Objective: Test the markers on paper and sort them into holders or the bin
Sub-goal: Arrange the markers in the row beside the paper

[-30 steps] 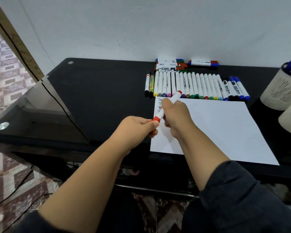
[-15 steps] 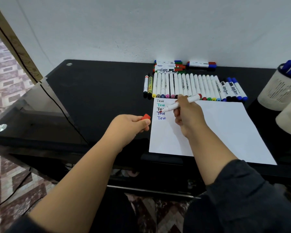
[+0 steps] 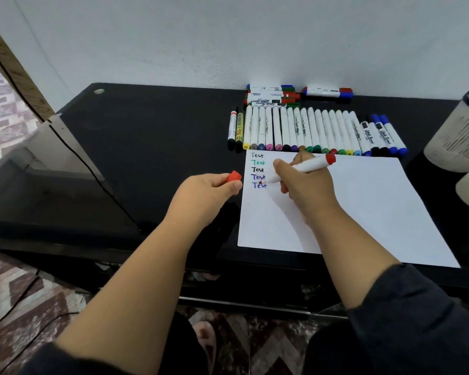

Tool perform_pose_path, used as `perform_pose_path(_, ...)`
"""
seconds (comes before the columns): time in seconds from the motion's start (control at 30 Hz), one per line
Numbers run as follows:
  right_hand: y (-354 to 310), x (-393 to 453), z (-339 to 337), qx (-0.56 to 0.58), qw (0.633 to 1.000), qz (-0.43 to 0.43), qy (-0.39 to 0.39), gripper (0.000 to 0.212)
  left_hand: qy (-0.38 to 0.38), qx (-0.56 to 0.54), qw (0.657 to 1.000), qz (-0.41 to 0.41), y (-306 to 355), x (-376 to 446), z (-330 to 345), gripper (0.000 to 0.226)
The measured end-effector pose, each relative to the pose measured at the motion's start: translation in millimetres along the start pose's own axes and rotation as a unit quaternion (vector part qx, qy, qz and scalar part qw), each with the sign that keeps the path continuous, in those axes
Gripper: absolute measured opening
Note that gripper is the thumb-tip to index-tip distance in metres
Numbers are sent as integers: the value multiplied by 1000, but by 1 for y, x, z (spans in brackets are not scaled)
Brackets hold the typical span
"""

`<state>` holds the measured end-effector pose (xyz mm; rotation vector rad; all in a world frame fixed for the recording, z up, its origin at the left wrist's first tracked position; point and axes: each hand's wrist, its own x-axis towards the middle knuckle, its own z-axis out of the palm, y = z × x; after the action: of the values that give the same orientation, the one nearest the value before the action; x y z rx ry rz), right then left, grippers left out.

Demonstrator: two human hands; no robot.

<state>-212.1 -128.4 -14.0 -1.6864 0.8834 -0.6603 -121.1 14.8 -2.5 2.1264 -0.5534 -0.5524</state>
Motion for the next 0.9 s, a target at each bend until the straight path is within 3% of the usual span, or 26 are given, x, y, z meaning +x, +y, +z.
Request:
perform_pose_path(0.23, 5, -2, 9, -25, 1000, -8, -3, 24, 8, 25, 1000, 6, 0, 7, 0, 32)
perform_pose_path(0.67, 10, -2, 15, -87, 995, -50, -11, 35, 17, 37, 999, 12, -1, 16, 5, 32)
perform_pose_path(0.9, 9, -2, 14, -68, 997, -35, -3, 35, 15, 35, 999, 11, -3, 16, 4, 31)
